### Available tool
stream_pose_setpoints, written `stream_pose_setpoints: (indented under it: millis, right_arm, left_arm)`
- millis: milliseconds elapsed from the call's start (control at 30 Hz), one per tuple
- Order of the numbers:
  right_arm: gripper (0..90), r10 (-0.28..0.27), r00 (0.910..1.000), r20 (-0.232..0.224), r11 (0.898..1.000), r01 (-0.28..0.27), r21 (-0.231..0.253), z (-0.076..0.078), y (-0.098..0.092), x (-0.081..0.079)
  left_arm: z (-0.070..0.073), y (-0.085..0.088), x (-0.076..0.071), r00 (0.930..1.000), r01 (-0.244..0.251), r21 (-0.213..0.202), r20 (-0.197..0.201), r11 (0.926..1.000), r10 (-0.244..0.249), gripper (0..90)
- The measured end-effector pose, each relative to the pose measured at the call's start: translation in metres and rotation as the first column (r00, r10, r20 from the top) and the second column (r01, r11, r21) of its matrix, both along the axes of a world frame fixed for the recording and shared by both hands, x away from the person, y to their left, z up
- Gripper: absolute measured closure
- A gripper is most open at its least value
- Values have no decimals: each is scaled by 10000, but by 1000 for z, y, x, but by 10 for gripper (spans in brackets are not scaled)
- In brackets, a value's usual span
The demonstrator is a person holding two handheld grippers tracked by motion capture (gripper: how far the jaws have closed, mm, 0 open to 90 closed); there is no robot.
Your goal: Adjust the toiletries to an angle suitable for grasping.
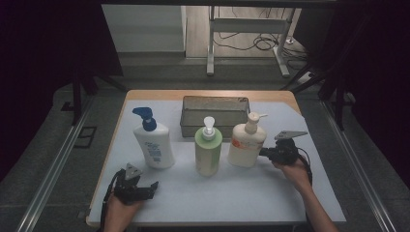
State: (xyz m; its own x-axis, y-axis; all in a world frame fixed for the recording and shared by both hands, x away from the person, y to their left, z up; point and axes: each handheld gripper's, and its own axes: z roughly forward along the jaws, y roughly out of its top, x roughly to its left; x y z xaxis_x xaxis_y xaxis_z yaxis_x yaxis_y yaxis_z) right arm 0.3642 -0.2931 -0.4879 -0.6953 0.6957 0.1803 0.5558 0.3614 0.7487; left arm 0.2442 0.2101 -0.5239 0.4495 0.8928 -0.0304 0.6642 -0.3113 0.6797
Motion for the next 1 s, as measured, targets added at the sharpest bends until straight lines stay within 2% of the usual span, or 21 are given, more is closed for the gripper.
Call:
stream_pose_setpoints:
  millis: [433,1000]
  right_arm:
    - [872,404,9991,117,9991,-406,91,-2,5,-22]
    - [860,1206,9916,462,9925,-1195,-268,0,27,-51]
  left_arm:
    - [0,0,0,10000,-14,-11,6,10000,14,127]
    - [0,0,0,10000,-10,-7,6,10000,10,127]
